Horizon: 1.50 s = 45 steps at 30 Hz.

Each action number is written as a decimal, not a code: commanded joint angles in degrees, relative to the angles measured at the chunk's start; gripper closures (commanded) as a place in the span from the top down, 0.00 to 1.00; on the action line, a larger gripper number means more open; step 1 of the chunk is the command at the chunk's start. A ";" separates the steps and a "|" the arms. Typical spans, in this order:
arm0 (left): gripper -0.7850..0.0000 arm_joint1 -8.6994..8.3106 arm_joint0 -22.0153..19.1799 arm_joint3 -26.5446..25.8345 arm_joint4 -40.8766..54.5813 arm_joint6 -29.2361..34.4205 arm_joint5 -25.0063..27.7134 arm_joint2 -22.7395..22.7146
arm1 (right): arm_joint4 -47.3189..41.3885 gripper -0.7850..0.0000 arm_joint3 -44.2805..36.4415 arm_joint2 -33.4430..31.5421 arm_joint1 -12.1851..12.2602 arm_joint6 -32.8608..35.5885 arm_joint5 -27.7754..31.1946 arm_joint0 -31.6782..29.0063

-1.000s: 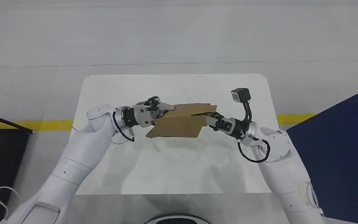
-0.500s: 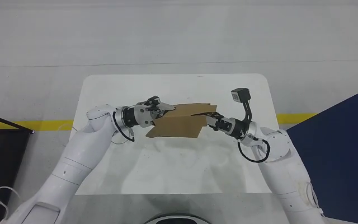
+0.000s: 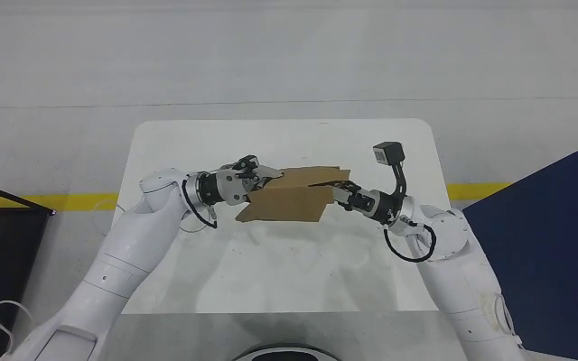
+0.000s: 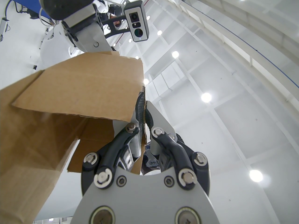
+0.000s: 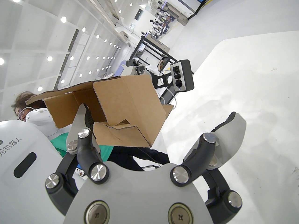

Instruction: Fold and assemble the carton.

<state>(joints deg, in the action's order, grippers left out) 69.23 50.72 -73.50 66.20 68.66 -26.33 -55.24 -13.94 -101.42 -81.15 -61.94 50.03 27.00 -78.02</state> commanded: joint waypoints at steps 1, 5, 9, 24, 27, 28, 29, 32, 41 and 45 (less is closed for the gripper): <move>0.00 0.00 0.00 0.00 0.00 0.00 0.00 0.00 | 0.00 1.00 0.00 0.00 0.00 0.00 0.00 0.00; 0.00 0.00 0.00 0.00 0.00 0.00 0.00 0.00 | 0.00 1.00 0.00 0.00 0.00 0.00 0.00 0.00; 0.00 0.00 0.00 0.00 0.00 0.00 0.00 0.00 | 0.00 1.00 0.00 0.00 0.00 0.00 0.00 0.00; 0.00 -0.21 1.59 -2.26 0.98 -2.03 0.85 -1.61 | 1.35 1.00 -2.07 -0.16 0.12 -0.82 -0.07 -0.93; 0.00 -0.40 2.02 -3.32 0.91 -2.40 0.63 -2.53 | 1.75 1.00 -2.93 -0.18 0.26 0.00 -0.03 -1.24; 0.00 -0.41 2.06 -3.61 1.04 -2.23 0.51 -2.64 | 1.82 1.00 -3.06 -0.21 0.29 0.02 -0.01 -1.29; 0.00 -0.40 2.12 -3.95 1.55 -1.71 0.20 -2.75 | 1.74 1.00 -3.30 -0.20 0.31 0.00 0.11 -1.36; 0.00 -0.28 2.08 -4.14 3.46 -0.53 -0.82 -2.96 | 0.61 1.00 -3.68 -0.48 0.38 -0.22 0.79 -1.60; 0.00 0.64 0.67 0.23 18.64 2.34 -6.97 0.77 | 1.97 1.00 -6.71 -4.54 0.89 -3.16 1.60 -4.67; 0.00 0.11 -1.43 3.19 17.28 2.25 -7.05 2.88 | 1.38 1.00 -8.36 -5.83 1.13 -2.62 2.13 -6.17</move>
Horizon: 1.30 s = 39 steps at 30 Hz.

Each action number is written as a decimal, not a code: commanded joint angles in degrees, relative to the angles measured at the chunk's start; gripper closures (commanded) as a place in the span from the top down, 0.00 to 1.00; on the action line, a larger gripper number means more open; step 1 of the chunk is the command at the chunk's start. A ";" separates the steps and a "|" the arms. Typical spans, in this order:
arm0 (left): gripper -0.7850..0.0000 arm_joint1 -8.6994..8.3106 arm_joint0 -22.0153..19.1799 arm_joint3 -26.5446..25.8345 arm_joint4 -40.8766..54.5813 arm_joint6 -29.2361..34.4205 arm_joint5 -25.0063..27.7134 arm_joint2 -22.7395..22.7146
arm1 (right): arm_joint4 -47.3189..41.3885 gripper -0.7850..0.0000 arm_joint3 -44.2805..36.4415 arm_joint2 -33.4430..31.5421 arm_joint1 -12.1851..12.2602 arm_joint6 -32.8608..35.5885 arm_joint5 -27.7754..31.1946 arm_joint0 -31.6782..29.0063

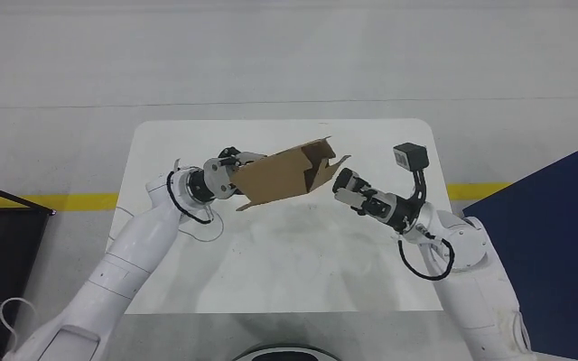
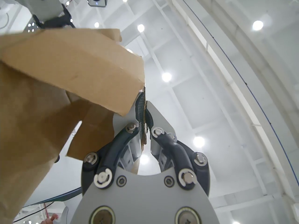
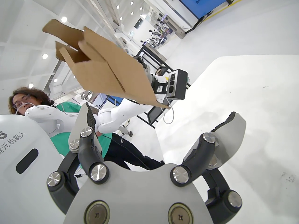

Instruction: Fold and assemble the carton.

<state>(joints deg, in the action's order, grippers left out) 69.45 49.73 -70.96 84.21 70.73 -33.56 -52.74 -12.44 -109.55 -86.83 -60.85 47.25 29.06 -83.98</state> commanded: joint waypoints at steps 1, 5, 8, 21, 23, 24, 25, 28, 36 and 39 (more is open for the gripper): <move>0.00 -0.19 -0.90 1.21 -1.12 0.44 0.44 0.87 | -0.23 1.00 -0.47 -0.32 0.09 0.27 0.07 -0.46; 0.00 -0.56 -2.90 1.80 -4.24 1.45 1.44 3.46 | 0.40 1.00 -0.30 -0.17 0.15 -0.41 -1.48 -0.29; 0.00 -0.89 -4.03 2.26 -6.13 2.43 2.43 5.19 | 1.33 1.00 -0.41 1.21 0.07 -0.90 -2.65 0.49; 0.00 -1.85 -9.03 5.49 -12.19 5.32 5.33 8.08 | 7.08 1.00 0.34 7.52 -0.14 0.29 -8.81 5.83; 0.00 -1.71 -9.21 4.95 -12.85 5.65 5.65 8.47 | 7.41 1.00 0.87 7.63 -0.13 0.02 -9.60 6.29; 0.00 -1.68 -9.34 4.73 -13.08 5.81 5.82 8.65 | 7.64 1.00 1.04 7.70 -0.12 -0.11 -9.92 6.47; 0.00 -1.65 -9.43 4.63 -13.10 6.11 6.11 8.74 | 7.82 1.00 1.21 7.72 -0.11 -0.32 -10.17 6.61; 0.00 -1.63 -9.64 4.91 -12.64 6.71 6.72 8.72 | 7.43 1.00 1.60 7.12 -0.04 -1.00 -10.04 6.44; 0.00 -2.01 -9.63 5.78 -11.94 7.50 7.50 8.47 | 4.00 1.00 1.51 2.65 0.51 -1.40 -6.83 2.75; 0.00 -2.04 -9.63 5.88 -11.54 7.40 7.40 8.30 | 2.46 1.00 1.05 1.71 0.62 -1.12 -5.89 1.71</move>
